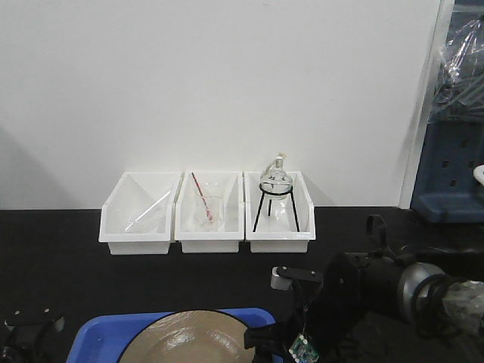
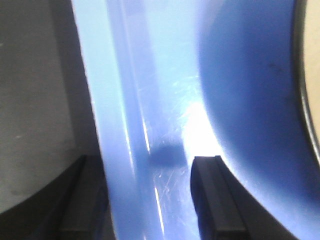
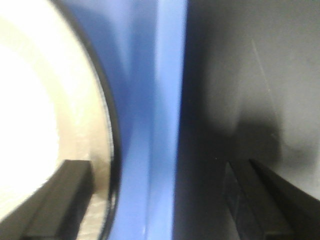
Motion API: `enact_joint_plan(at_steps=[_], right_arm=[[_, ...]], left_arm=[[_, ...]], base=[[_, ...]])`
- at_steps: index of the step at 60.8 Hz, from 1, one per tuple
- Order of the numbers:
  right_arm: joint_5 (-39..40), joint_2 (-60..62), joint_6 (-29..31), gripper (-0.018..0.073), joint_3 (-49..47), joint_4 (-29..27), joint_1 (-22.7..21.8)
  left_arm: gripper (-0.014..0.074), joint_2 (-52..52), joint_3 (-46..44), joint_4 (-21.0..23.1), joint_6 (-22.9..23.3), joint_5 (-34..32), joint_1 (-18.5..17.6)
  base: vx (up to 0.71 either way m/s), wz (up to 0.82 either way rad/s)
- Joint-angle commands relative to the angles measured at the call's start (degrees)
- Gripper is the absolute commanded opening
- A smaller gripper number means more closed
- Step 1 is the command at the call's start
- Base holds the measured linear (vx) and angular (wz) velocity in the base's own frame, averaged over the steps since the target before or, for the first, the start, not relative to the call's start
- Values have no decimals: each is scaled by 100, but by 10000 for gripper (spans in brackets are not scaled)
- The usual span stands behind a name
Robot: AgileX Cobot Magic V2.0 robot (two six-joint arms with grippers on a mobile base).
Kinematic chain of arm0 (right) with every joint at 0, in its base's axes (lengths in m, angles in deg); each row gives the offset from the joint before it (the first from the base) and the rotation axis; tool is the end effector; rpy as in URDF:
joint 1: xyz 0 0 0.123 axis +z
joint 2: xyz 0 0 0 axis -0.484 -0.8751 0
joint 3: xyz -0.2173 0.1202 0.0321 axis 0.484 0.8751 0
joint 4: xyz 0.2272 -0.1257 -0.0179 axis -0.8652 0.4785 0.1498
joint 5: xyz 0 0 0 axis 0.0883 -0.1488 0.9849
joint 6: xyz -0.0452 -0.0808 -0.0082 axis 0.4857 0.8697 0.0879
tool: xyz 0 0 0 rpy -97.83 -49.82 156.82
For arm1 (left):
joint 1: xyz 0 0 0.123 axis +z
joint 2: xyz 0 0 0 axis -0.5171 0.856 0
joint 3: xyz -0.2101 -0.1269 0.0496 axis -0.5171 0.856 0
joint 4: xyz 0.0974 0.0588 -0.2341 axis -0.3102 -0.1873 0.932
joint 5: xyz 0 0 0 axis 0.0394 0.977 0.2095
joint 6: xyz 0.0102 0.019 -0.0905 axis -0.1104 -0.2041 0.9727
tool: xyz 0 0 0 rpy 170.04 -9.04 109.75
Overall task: Place disk in tray to left cabinet
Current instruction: 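Grasp the blue tray's near rim with the left gripper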
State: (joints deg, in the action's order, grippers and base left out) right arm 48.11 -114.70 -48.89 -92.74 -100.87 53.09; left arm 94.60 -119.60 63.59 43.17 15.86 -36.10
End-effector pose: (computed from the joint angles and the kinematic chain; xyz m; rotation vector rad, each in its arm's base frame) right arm 0.3554 0.1778 0.1351 -0.1612 2.8643 0.4228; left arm 0.3015 -0.0467 0.1151 0.1647 2.7546 -0.3312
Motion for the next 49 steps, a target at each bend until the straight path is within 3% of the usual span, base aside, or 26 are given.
enact_joint_plan(at_steps=[1,27,49], right_arm=[[14,314,17,571,-161,171,-30],[-275,810,237,564,-161,49,-836],[-231,504,564,554,-161,-286,-869]], left_arm=[[461,-219,-155,197,0,-145,-55],[461,-219,-155,197,0,-236,-55],[461,-219,-155,197,0,-289,-55]], base=[[0,0],[0,0],[0,0]])
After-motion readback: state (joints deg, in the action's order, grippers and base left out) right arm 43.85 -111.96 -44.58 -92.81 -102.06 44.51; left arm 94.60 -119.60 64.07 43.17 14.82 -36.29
